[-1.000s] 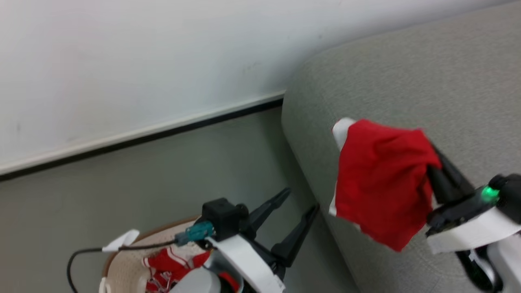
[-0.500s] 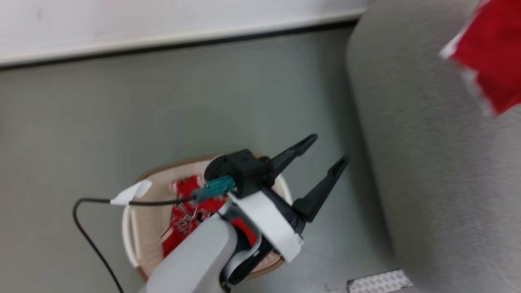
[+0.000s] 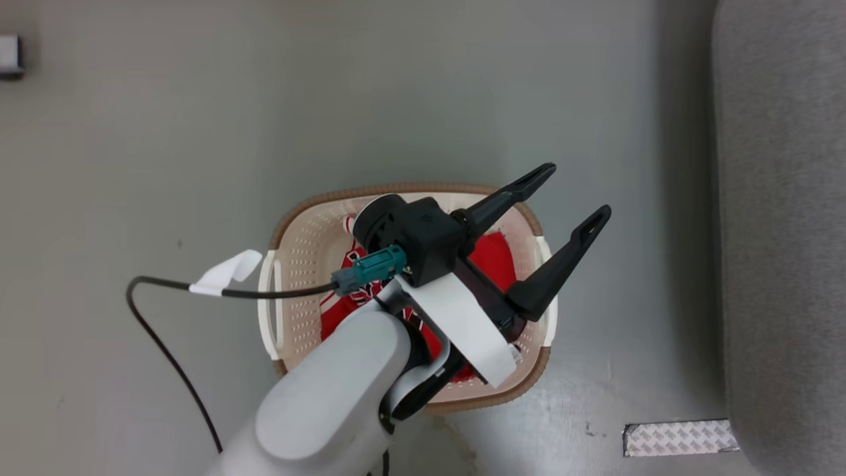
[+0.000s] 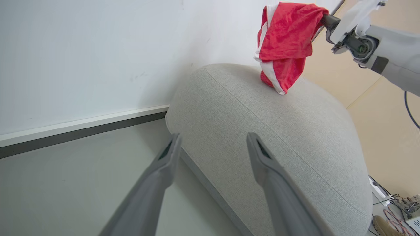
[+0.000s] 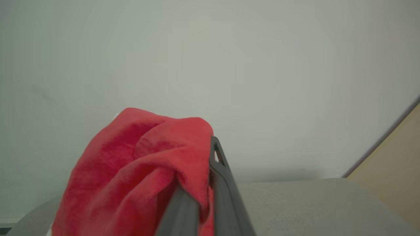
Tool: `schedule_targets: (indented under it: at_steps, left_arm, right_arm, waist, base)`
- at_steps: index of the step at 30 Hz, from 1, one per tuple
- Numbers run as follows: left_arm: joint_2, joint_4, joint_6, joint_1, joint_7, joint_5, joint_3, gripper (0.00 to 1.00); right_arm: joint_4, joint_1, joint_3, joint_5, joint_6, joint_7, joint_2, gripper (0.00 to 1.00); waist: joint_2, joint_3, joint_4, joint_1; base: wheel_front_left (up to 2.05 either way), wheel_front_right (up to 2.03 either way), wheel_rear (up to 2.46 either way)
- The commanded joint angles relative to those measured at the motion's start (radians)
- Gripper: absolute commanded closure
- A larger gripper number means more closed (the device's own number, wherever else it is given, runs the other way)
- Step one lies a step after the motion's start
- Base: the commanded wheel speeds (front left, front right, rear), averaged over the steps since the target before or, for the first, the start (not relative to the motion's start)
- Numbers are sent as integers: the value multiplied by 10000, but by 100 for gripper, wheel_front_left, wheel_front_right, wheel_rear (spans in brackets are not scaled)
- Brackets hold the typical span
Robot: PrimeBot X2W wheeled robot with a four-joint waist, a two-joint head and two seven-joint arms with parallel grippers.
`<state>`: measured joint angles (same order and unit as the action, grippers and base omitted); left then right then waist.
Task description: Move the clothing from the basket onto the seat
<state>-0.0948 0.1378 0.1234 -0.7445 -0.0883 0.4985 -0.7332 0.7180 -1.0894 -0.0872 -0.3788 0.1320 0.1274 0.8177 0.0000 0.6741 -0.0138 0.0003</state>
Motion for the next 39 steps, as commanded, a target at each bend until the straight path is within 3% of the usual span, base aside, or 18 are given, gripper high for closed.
schedule_targets:
  at_steps: [1,6,7,9,10,11,17,25,34,39]
  left_arm:
    - [28,-27,43,-116,-18,88,11,0]
    - [-48,-11,22,-128,-108,145,33,0]
    - [-60,4,13,-91,-122,165,38,0]
    - [-100,52,10,4,-152,188,23,0]
    - [-119,79,1,66,-180,224,31,0]
    - [-145,101,-26,124,-202,254,56,0]
    - [-378,263,-144,571,-351,525,224,0]
    - [-697,492,-283,1672,-771,992,458,0]
    - [-1157,790,-857,3494,-1288,1447,923,0]
    - [-1498,902,-1290,4579,-1518,1567,1209,0]
  right_arm:
    - [235,-125,-91,77,-26,-55,-77,100]
    - [1611,2,-601,834,-26,-125,-701,100]
    - [1847,10,-748,1013,-26,-44,-817,77]
    - [2291,73,-987,1323,-26,112,-1070,52]
    - [2454,107,-1056,1418,-26,200,-1190,16]
    - [2591,139,-1109,1570,-26,270,-1294,0]
    - [2834,593,-949,2275,-26,554,-1728,0]
    - [1991,2006,-297,2238,-26,931,-2298,0]
    - [-993,5295,244,1563,-26,1334,-3371,0]
    - [-2720,7471,443,1468,-26,1377,-4361,0]
  waist:
    - [0,211,130,-3]
    - [0,442,152,-3]
    - [0,450,146,-3]
    - [0,374,124,-3]
    - [0,295,102,-3]
    - [0,210,68,-3]
    - [0,-682,-305,-3]
    - [0,-2458,-806,-3]
    - [0,-4631,-913,-3]
    - [0,-5579,-733,-3]
  base:
    - [0,0,0]
    - [0,0,0]
    - [0,0,0]
    - [0,0,0]
    - [0,0,0]
    - [0,0,0]
    - [0,0,0]
    - [0,0,0]
    - [0,0,0]
    - [0,0,0]
